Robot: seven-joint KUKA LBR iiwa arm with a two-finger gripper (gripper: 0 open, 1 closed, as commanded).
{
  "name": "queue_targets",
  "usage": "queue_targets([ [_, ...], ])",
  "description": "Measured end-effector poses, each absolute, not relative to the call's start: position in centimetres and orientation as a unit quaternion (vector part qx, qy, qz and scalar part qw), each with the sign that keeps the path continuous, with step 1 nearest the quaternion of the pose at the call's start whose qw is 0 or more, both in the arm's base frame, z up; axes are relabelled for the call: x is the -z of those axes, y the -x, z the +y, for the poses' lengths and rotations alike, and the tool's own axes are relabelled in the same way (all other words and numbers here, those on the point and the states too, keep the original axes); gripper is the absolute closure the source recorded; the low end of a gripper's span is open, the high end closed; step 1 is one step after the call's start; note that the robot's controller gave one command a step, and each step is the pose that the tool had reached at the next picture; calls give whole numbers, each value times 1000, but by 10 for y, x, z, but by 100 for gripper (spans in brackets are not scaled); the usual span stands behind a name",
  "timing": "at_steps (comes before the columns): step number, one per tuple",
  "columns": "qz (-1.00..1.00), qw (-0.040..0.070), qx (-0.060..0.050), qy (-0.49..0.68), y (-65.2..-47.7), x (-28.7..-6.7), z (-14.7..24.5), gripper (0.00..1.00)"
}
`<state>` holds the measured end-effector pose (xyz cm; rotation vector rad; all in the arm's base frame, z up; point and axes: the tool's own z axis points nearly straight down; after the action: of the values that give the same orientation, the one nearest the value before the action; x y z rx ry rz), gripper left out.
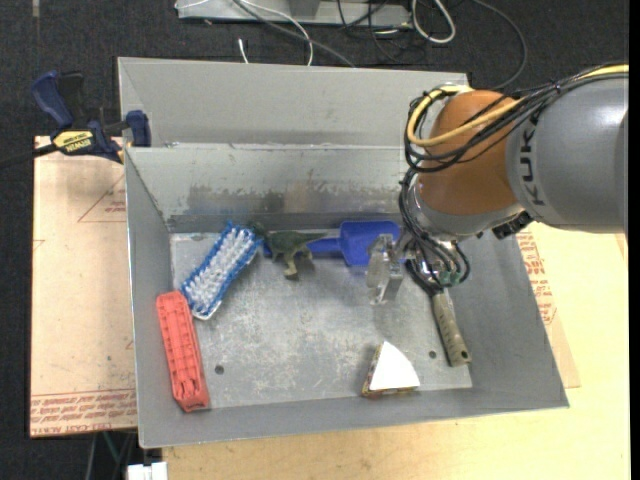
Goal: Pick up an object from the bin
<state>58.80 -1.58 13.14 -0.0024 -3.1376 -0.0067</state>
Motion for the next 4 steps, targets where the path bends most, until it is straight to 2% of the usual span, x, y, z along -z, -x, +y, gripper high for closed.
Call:
queue_targets([
  [1, -999, -10, -1, -46, -575, -151, -15, 0],
  [2, -999, -10, -1, -46, -575, -151, -14, 100],
  [3, -999, -10, -1, -46, -575, -151, -14, 0],
  [4, -999, -10, -1, -47, -575, -151, -14, 100],
])
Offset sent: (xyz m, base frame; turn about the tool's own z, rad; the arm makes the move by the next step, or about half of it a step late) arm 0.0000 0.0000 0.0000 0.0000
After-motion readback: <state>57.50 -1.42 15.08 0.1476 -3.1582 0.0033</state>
